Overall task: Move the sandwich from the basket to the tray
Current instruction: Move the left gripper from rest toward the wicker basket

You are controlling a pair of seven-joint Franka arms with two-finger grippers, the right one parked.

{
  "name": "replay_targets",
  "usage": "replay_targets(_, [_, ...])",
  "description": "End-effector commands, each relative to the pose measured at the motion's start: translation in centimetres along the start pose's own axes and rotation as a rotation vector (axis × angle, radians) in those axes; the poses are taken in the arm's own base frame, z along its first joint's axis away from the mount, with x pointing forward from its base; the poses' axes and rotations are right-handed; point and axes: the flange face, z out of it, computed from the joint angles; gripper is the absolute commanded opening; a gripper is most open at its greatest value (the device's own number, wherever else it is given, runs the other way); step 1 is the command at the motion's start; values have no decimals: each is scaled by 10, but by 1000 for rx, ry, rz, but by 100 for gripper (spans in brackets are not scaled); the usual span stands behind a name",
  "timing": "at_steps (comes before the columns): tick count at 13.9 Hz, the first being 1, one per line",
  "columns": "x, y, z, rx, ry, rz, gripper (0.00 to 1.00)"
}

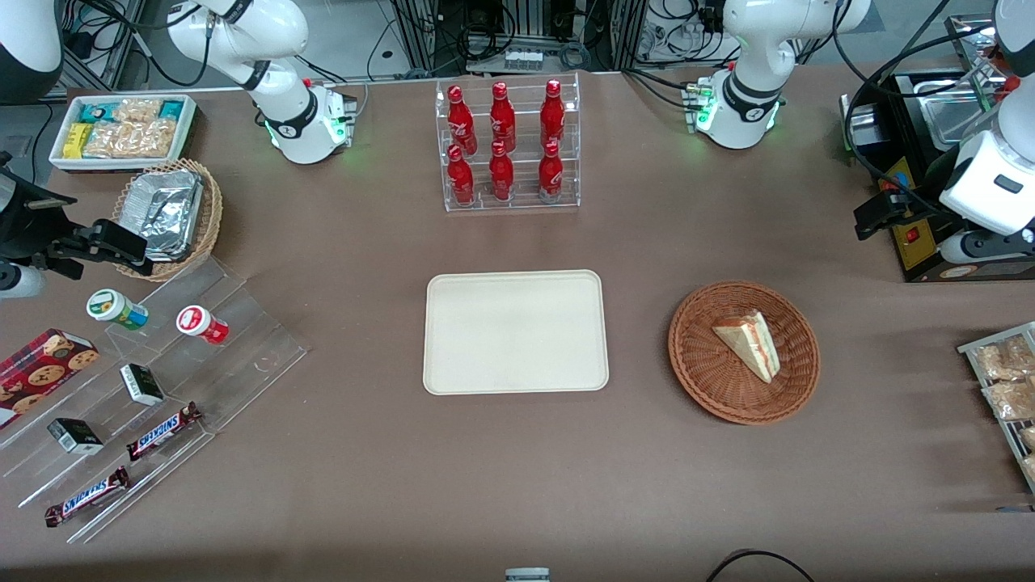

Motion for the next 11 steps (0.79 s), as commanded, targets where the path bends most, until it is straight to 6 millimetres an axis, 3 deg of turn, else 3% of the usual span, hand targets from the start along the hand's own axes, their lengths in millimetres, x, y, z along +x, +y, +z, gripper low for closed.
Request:
replay_targets(1, [-6, 1, -4, -8, -5, -6, 100])
replay_targets(5, [2, 1, 12, -11, 7, -3, 100])
replay_targets(9, [5, -1, 59, 1, -1, -15, 100])
replay_targets(11, [6, -1, 86, -2, 24, -105, 100])
